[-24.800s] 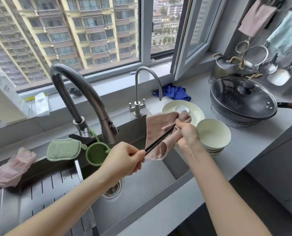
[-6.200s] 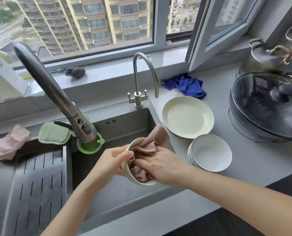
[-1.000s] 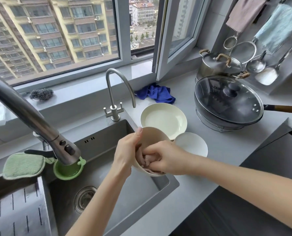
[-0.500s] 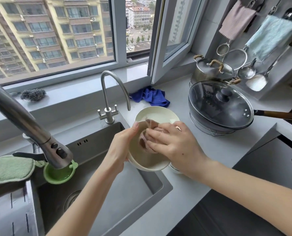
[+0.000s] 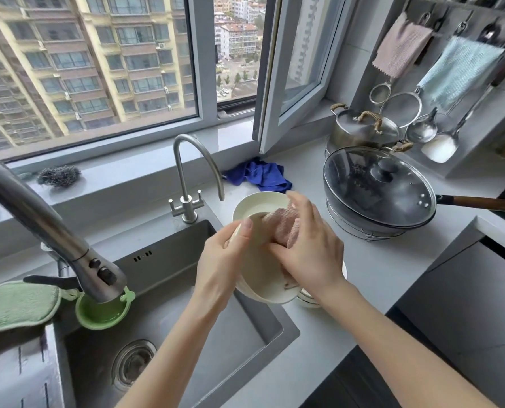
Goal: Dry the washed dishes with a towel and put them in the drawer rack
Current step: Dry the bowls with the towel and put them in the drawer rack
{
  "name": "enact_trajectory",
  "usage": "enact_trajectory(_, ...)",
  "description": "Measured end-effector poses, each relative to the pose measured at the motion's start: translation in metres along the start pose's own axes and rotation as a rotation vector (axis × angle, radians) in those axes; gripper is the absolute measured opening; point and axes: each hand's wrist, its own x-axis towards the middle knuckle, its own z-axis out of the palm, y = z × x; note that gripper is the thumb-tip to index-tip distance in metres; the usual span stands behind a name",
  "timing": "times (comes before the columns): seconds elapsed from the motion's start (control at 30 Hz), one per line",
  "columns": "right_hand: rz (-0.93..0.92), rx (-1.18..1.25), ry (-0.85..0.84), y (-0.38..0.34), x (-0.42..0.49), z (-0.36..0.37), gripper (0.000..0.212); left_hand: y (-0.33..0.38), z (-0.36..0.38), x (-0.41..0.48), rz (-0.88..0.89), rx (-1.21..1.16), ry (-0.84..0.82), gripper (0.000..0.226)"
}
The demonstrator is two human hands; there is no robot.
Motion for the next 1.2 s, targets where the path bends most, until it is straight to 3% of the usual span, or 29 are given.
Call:
enact_trajectory(0.07, -0.048, -0.109, -0.111, 0.002, 0.007, 0.000, 0.094, -0.001, -0.002, 0.000, 0.016, 0.046, -0.057, 0.046)
enact_trajectory(0.13, -0.053, -0.146, -0.222, 0.003, 0.015, -0.004, 0.088, 0.000, -0.005, 0.001, 0.002, 0.068, -0.093, 0.040)
enact_trajectory(0.2, 0.039, -0.007, -0.296, 0.002, 0.022, -0.003, 0.072, 0.001, -0.005, 0.002, 0.029, 0.113, -0.075, 0.044)
enact_trajectory(0.33, 0.437, 0.349, -0.212, 0.004, 0.014, 0.012, 0.037, -0.001, 0.005, -0.003, 0.063, 0.146, 0.083, 0.058)
enact_trajectory(0.43, 0.907, 0.790, -0.300, 0.004, -0.004, 0.022, 0.022, -0.001, 0.013, -0.008, 0.114, 0.157, 0.210, 0.050)
enact_trajectory(0.5, 1.135, 1.142, -0.369, -0.004, -0.016, 0.027, 0.034, -0.002, 0.020, -0.011, 0.185, 0.174, 0.346, 0.057)
enact_trajectory(0.53, 1.165, 1.238, -0.352, -0.007, -0.018, 0.030, 0.039, -0.004, 0.024, -0.013, 0.202, 0.125, 0.406, 0.060)
enact_trajectory(0.63, 1.119, 1.195, -0.197, -0.004, -0.018, 0.029, 0.031, -0.010, 0.032, -0.027, 0.198, 0.028, 0.346, 0.057)
enact_trajectory(0.7, 0.920, 0.807, 0.021, 0.011, -0.018, 0.019, 0.020, -0.016, 0.024, -0.026, 0.166, 0.274, 0.149, 0.053)
enact_trajectory(0.77, 0.670, 0.357, 0.148, 0.028, -0.020, 0.003, 0.013, -0.012, 0.016, -0.015, 0.138, 0.607, -0.051, 0.032)
enact_trajectory(0.8, 0.554, 0.213, 0.176, 0.030, -0.022, -0.007, 0.013, -0.005, 0.018, -0.012, 0.129, 0.675, -0.098, 0.015)
enact_trajectory(0.87, 0.414, 0.094, 0.209, 0.034, -0.031, -0.026, 0.015, 0.007, 0.027, -0.008, 0.137, 0.675, -0.135, 0.021)
enact_trajectory(0.97, 0.295, 0.222, 0.250, 0.046, -0.046, -0.059, 0.030, 0.018, 0.049, -0.015, 0.038, 0.521, -0.245, 0.023)
enact_trajectory(1.1, 0.266, 0.915, -0.048, 0.077, -0.047, -0.121, 0.047, 0.020, 0.086, -0.017, -0.254, 0.247, -0.493, 0.012)
enact_trajectory(1.2, 0.367, 1.082, -0.145, 0.118, -0.045, -0.154, 0.066, 0.024, 0.131, -0.022, -0.329, 0.155, -0.534, 0.011)
